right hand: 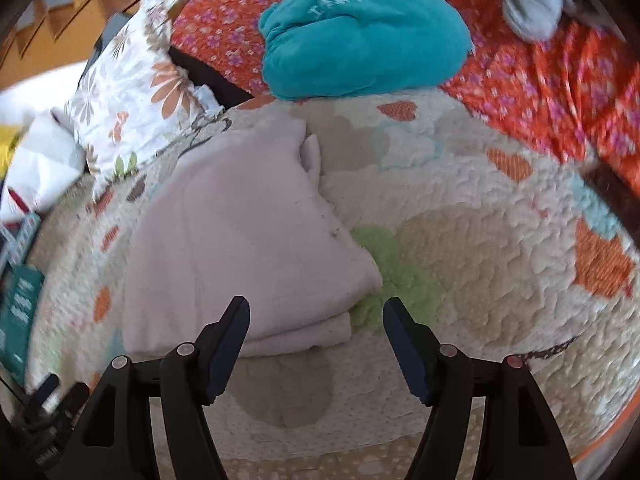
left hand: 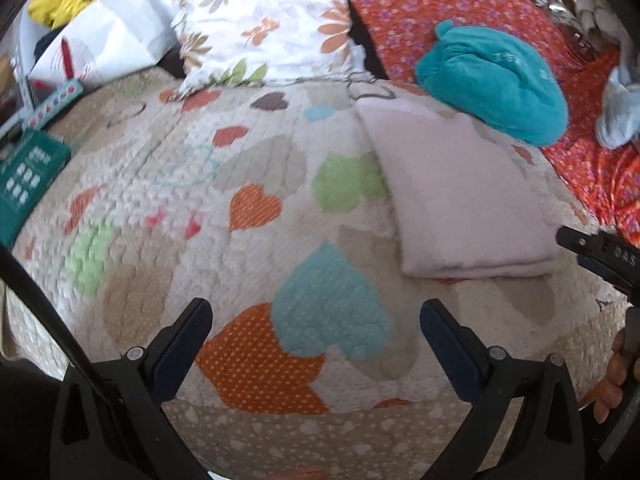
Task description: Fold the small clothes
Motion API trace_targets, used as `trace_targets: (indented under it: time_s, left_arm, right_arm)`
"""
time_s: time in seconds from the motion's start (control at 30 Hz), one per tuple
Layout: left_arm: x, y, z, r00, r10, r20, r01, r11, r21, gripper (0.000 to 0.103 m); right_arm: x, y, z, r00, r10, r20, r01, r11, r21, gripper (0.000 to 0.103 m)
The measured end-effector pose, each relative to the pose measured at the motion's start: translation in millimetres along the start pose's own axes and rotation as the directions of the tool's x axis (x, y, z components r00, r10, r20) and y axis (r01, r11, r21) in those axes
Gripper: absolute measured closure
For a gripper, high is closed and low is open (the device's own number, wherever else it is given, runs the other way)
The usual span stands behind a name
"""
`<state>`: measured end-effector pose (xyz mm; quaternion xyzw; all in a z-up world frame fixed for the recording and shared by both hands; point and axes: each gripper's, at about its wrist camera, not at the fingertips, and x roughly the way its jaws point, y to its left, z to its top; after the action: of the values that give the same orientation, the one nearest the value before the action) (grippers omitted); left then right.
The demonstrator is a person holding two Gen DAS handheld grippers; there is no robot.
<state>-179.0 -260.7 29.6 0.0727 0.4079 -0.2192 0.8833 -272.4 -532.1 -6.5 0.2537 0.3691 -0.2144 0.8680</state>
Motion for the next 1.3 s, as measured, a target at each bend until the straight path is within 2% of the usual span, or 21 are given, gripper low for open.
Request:
trace_targets:
  time_s: [0.1,0.2,0.37,0.6,0.67,0.73,0.8,0.9,1.03,1.3]
  left_arm:
    - [-10.3,-15.8,4.5,0.999,-0.011,0.031,0.009,0.999,0.051,0.0]
    - [-12.9,-27.3,8.9,0.999,-0.034,0.033,0.031,0.996,0.078,0.0]
    - [-10.5,-34.8,17.3,0.998,-0.067,0.023,0.065,0.996,0.056,0.0]
    - [6.3,-36.7,29.6,0.997,-0.053,0.055,0.049,0.996,0.079,0.0]
    - [12.7,-31.4,30.8,0.997,-0.057,0.056,0.053,0.996,0.065,0.0]
    - [21.4,-21.6,30.1,0.997,-0.059,0.05,0.057,0.998,0.037,0.0]
    - [29.8,-12.6,27.1,0.998,-0.048,0.035,0.048,0.999,0.01,0.0]
    - [43.4,-2.8,24.5,1.0,-0.016,-0.001,0.016,0.999,-0.034,0.0]
    - [55.5,0.7,20.6,0.999,0.019,-0.035,-0.02,1.0,-0.023,0.0]
    - [60.4,1.3,13.6,0.997,-0.005,-0.082,0.002,0.999,-0.035,0.0]
  right_arm:
    - [0.0,-9.3,1.9,0.999,0.034,-0.011,-0.033,0.998,0.052,0.029]
    - [-1.1,-10.4,0.3,0.999,0.04,-0.016,-0.04,0.998,0.048,0.029]
    - [-4.2,-4.6,-3.3,1.0,-0.005,0.001,0.005,1.0,-0.006,0.029]
    - [-4.9,6.0,-4.6,0.996,-0.087,0.026,0.088,0.995,-0.052,0.029]
    - [-8.5,15.4,0.4,0.997,-0.069,0.03,0.071,0.996,-0.053,0.029]
    - [-11.8,28.1,2.5,0.994,-0.058,0.096,0.066,0.995,-0.081,0.023]
    - [-4.8,37.0,0.9,0.987,-0.109,0.117,0.123,0.986,-0.115,0.021]
    - [7.4,46.8,-1.6,0.992,-0.094,0.08,0.104,0.984,-0.142,0.021]
    - [16.5,62.1,-8.1,0.988,-0.135,0.079,0.15,0.962,-0.229,0.021]
    - [21.0,78.7,-18.0,0.987,-0.144,0.07,0.159,0.931,-0.329,0.021]
